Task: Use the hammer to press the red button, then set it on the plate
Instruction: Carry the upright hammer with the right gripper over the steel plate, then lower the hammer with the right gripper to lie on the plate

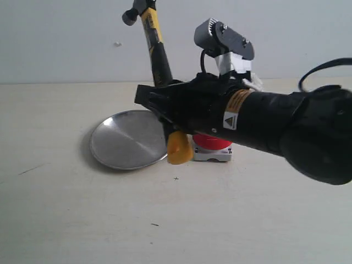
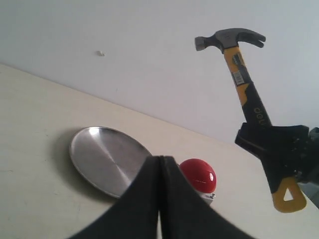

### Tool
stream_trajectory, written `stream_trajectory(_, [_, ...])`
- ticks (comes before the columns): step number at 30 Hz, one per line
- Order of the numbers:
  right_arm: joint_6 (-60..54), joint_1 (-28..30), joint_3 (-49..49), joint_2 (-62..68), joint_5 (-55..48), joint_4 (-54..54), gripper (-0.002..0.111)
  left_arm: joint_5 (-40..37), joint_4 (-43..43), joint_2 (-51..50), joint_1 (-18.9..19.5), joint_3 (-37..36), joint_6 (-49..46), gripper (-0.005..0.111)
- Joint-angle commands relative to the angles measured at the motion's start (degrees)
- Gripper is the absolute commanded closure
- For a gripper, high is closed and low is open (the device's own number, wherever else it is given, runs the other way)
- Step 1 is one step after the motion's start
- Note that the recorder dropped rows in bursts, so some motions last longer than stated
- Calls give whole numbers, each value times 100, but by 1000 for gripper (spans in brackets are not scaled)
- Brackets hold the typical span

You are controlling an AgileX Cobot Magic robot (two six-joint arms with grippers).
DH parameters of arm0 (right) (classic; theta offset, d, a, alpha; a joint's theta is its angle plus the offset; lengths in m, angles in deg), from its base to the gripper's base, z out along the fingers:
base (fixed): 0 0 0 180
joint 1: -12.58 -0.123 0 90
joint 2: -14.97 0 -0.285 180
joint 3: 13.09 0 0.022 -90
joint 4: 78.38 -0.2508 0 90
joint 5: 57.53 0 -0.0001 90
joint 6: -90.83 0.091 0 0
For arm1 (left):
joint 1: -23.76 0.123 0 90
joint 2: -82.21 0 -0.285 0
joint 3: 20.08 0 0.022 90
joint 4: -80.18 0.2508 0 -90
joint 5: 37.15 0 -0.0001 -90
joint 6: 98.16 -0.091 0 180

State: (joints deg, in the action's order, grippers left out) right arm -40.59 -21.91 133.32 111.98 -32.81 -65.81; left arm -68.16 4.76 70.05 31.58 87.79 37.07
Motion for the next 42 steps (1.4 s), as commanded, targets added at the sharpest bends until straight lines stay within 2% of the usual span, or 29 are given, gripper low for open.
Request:
stream_trajectory(1, [867, -13, 78, 650, 1632, 115, 108, -9, -5, 31, 20, -17, -5, 107])
stream_trajectory(8, [1324, -13, 101, 1740, 2648, -627, 108, -9, -5, 31, 20, -17, -15, 107])
stream_trajectory(13, [1640, -13, 600, 2359, 2716, -537, 108, -9, -5, 31, 20, -17, -15, 107])
stream_trajectory(24, [2262, -13, 2188, 3237, 1328, 91, 108, -9, -5, 31, 20, -17, -15, 107])
stream_trajectory(36, [2648, -13, 2601, 3700, 800, 80, 108, -9, -5, 31, 20, -17, -15, 107])
stream_trajectory(42, [2648, -13, 2611, 3807, 791, -287, 108, -9, -5, 31, 20, -17, -15, 107])
